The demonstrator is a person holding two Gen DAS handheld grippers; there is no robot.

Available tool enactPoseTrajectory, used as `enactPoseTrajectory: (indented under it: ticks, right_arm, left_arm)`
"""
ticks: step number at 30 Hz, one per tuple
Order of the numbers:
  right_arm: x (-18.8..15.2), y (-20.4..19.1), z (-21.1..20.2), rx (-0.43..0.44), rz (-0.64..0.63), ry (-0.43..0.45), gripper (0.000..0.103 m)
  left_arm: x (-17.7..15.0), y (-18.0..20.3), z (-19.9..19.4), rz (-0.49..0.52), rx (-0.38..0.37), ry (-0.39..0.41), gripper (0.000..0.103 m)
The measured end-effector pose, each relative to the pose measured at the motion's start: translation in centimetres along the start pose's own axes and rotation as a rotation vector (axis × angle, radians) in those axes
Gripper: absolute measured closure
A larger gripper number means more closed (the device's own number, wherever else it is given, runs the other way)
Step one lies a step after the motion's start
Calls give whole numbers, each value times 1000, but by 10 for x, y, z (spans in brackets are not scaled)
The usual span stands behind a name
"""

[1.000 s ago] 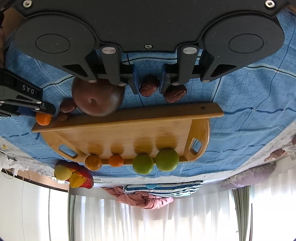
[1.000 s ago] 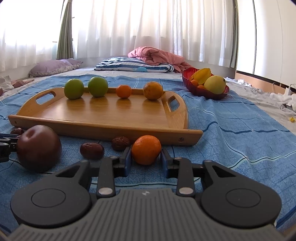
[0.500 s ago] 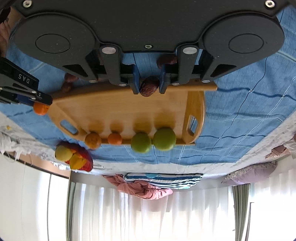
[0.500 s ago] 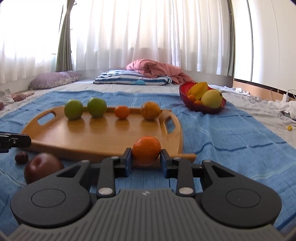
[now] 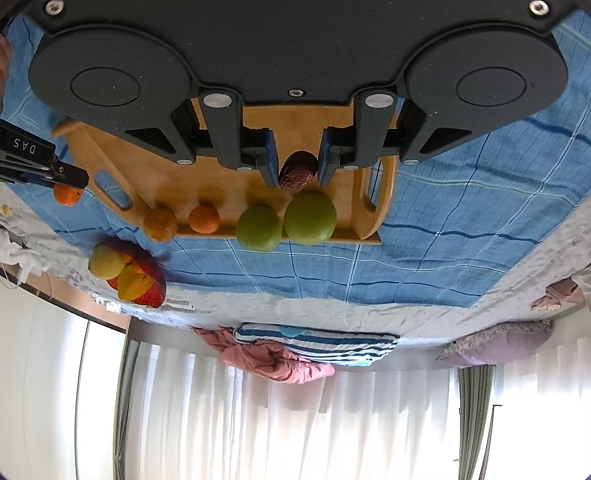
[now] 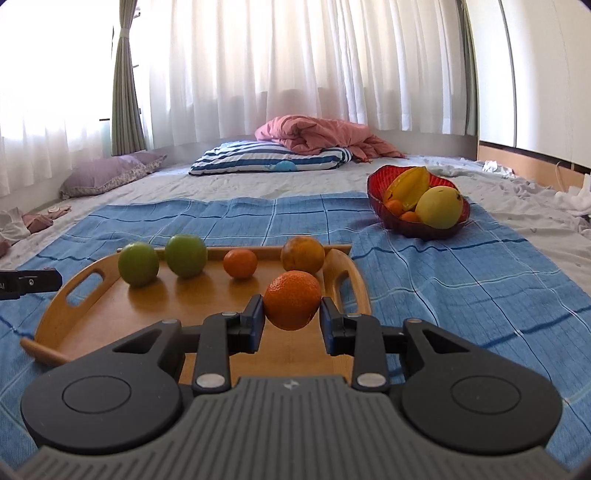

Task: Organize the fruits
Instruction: 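Carry the date with the left tool while the right tool carries the tangerine over the tray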

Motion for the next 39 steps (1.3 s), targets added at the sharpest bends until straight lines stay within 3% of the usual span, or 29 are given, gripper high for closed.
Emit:
enactPoseTrajectory:
  ticks: [15, 39]
  right_arm:
    - [15, 10, 84, 1, 66, -180, 68]
    - [4, 11, 126, -62, 12, -242, 68]
  left_arm:
    - [7, -11, 81, -19, 45, -123, 82]
    - [-6, -20, 120, -33, 75, -190, 82]
Point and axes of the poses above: each gripper's, at about its wrist camera, not at the fingertips, and z roughly the way its jaws point, y to its right, x to its top, the point moved 8 cm from there along z, roughly the way its jaws point, and after that the axes turned 10 degrees about z, right-handed, at the moved point
